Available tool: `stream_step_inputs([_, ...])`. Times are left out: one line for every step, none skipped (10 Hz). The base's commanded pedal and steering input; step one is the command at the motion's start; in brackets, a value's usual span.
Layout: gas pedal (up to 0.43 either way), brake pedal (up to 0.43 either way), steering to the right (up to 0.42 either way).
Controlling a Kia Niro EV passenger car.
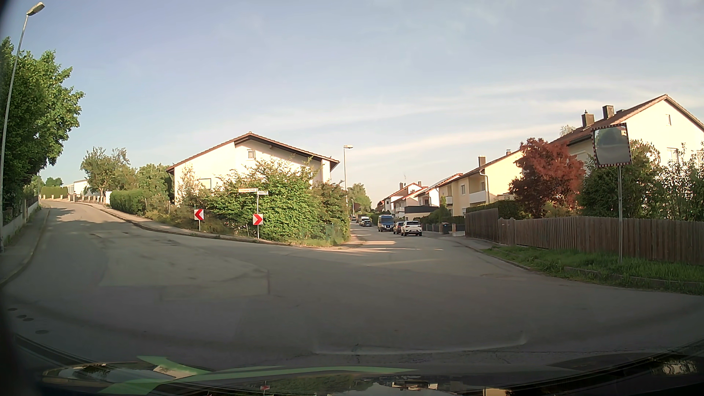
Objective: Follow the waypoints while adhering to traffic rules and regulations
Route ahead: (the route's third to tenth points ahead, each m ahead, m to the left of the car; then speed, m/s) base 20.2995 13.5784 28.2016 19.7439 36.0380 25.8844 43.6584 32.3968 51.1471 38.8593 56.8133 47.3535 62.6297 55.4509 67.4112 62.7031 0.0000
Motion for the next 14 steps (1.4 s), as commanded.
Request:
stream_step_inputs([0.000, 0.311, -0.224])
stream_step_inputs([0.000, 0.280, -0.223])
stream_step_inputs([0.000, 0.232, -0.222])
stream_step_inputs([0.000, 0.177, -0.222])
stream_step_inputs([0.000, 0.146, -0.221])
stream_step_inputs([0.000, 0.116, -0.217])
stream_step_inputs([0.000, 0.110, -0.210])
stream_step_inputs([0.000, 0.085, -0.201])
stream_step_inputs([0.000, 0.061, -0.191])
stream_step_inputs([0.000, 0.061, -0.183])
stream_step_inputs([0.000, 0.073, -0.175])
stream_step_inputs([0.000, 0.085, -0.170])
stream_step_inputs([0.000, 0.091, -0.166])
stream_step_inputs([0.000, 0.091, -0.164])
